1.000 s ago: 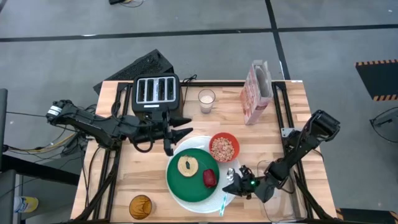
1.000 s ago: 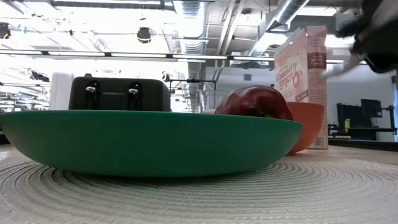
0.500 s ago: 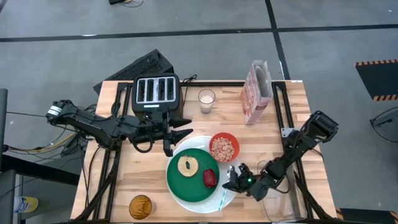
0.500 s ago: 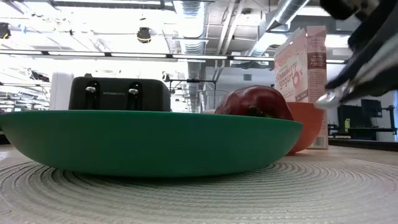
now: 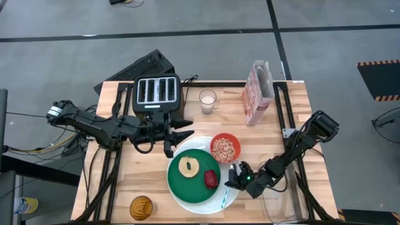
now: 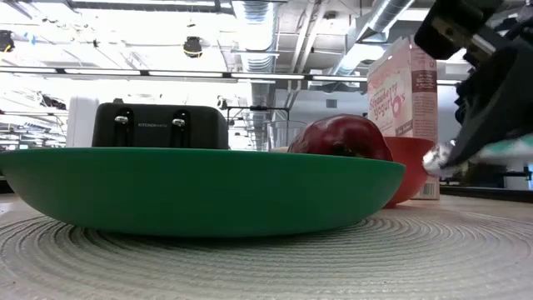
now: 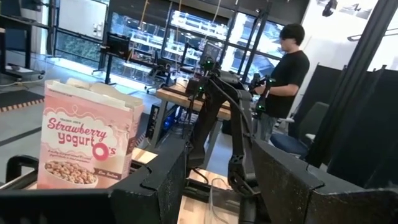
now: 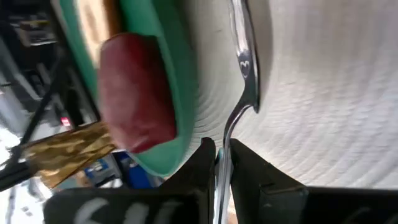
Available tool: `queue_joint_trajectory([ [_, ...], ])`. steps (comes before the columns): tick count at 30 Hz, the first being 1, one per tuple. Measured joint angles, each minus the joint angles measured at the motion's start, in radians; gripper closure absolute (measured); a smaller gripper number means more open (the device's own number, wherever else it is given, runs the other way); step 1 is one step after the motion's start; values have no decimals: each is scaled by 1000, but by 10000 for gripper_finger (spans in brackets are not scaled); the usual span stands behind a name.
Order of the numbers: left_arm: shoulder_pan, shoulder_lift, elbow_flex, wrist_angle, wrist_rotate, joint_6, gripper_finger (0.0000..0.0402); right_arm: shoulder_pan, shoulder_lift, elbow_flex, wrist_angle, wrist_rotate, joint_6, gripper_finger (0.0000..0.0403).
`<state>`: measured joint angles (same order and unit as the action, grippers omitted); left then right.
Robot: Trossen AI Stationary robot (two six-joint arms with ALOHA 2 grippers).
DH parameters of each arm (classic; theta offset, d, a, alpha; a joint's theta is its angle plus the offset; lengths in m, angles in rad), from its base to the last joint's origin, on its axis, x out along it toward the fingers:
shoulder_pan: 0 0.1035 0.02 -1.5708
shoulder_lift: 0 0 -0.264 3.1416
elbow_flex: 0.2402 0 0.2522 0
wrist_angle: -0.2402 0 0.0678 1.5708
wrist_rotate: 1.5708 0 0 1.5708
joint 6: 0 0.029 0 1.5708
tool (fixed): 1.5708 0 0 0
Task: Arrange a breakfast setting
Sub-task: Put the spoon on the right side of the plate on the white table mat
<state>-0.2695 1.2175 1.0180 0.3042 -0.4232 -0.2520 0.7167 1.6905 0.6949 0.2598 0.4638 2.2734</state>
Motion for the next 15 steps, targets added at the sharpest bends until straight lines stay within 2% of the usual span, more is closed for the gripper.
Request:
queue_joint_trajectory([
  [4, 0, 0, 0, 0, 0, 0, 231, -19, 0, 0, -24, -50, 0, 348],
  [15, 0, 0, 0, 0, 27, 0, 231, -33, 0, 0, -25, -55, -3, 346],
])
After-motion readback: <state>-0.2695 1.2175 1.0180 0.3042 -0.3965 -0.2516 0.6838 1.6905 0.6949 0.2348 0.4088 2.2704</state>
